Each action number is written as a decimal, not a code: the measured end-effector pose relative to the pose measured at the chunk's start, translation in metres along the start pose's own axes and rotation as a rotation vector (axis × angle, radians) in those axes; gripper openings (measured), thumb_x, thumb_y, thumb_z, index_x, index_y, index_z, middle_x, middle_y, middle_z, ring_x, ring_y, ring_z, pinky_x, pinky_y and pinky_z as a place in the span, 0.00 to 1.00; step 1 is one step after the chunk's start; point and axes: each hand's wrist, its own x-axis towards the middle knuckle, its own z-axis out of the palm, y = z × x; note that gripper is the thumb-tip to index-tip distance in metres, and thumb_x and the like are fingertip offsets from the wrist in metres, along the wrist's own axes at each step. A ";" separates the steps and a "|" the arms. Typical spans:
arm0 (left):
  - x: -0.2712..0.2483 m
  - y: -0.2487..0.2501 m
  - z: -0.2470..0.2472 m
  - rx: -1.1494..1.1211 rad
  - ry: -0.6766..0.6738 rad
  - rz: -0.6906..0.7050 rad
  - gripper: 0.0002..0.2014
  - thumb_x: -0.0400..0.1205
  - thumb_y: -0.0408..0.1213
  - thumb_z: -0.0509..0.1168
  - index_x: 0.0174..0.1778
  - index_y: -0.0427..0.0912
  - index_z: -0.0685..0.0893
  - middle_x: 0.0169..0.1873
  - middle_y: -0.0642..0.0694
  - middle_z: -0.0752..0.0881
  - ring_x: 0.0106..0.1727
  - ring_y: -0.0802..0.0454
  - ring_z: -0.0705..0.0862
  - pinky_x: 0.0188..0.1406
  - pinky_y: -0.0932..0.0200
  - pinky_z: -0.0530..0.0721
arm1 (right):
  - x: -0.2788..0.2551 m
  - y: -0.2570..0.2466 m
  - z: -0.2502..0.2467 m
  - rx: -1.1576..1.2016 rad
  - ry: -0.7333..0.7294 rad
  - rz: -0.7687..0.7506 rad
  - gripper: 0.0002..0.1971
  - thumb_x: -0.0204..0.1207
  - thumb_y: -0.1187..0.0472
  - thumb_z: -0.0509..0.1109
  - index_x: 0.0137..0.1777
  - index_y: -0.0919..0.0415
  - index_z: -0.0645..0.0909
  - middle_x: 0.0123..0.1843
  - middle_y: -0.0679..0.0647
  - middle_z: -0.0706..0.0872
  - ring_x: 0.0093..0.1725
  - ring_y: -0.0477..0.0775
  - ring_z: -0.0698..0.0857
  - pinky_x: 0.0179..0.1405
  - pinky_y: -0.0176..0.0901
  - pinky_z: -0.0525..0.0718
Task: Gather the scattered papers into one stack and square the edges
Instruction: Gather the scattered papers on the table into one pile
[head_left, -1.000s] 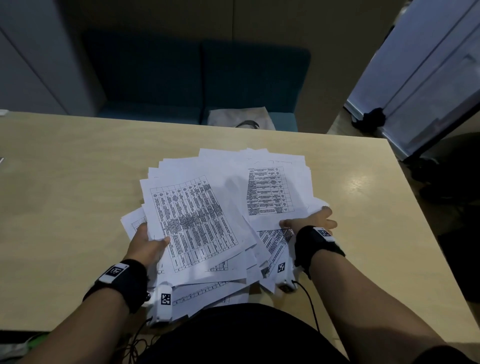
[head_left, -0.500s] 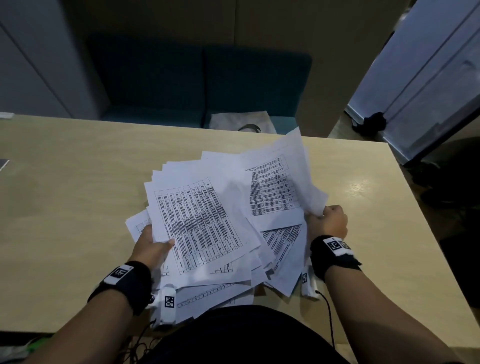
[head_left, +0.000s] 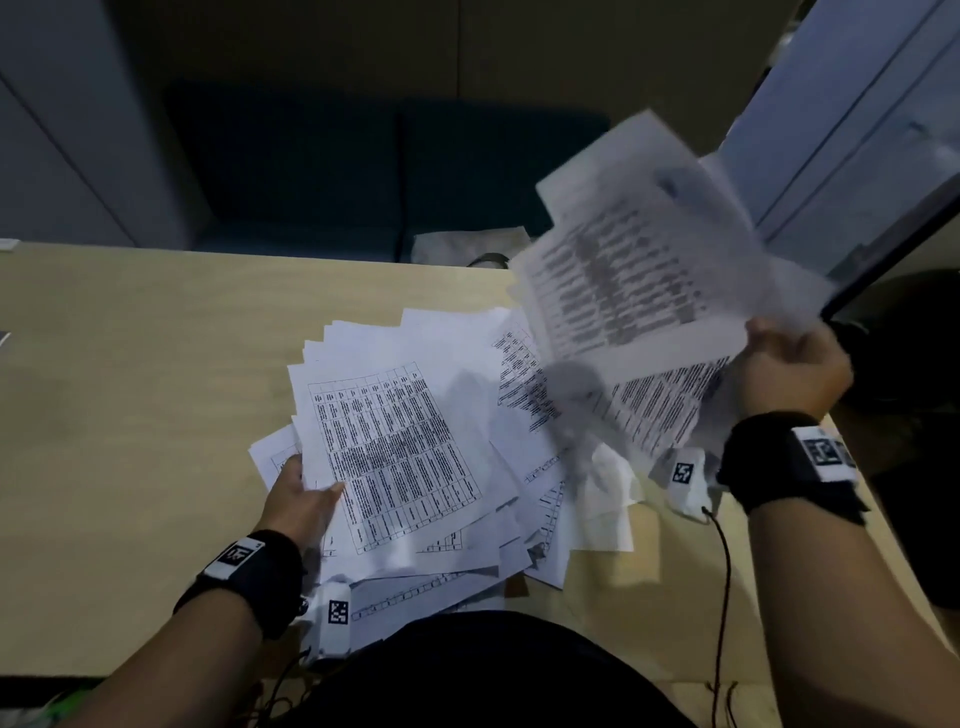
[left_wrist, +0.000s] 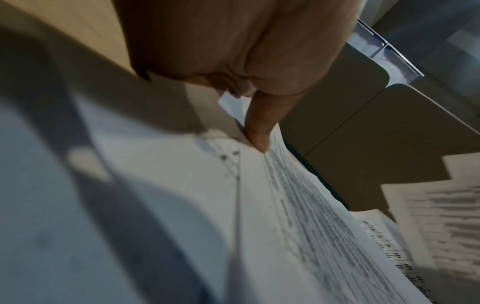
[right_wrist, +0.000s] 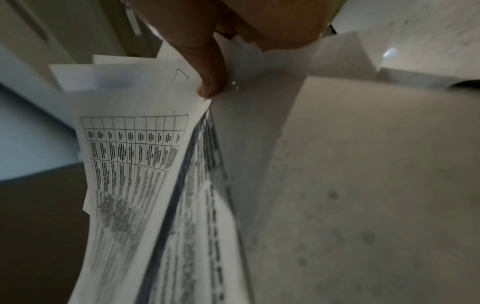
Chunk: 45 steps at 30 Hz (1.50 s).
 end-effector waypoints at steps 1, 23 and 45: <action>0.000 0.000 -0.001 0.009 -0.003 0.009 0.26 0.84 0.29 0.66 0.78 0.43 0.71 0.71 0.44 0.81 0.69 0.42 0.80 0.71 0.46 0.75 | 0.004 -0.008 -0.002 0.082 0.033 -0.006 0.09 0.73 0.59 0.70 0.50 0.60 0.88 0.41 0.50 0.87 0.37 0.38 0.83 0.39 0.32 0.79; -0.013 0.017 0.003 0.015 -0.259 -0.021 0.36 0.79 0.47 0.72 0.81 0.46 0.65 0.76 0.43 0.75 0.80 0.38 0.71 0.68 0.46 0.74 | -0.074 0.011 0.115 -0.476 -1.051 -0.201 0.05 0.80 0.66 0.61 0.51 0.64 0.77 0.54 0.65 0.85 0.55 0.64 0.82 0.48 0.47 0.74; -0.006 0.000 0.021 0.009 -0.071 -0.006 0.16 0.88 0.35 0.61 0.71 0.41 0.73 0.61 0.40 0.83 0.61 0.41 0.82 0.61 0.46 0.80 | -0.145 0.069 0.107 -0.372 -0.874 0.410 0.26 0.77 0.48 0.70 0.69 0.66 0.77 0.76 0.59 0.68 0.66 0.61 0.80 0.54 0.40 0.74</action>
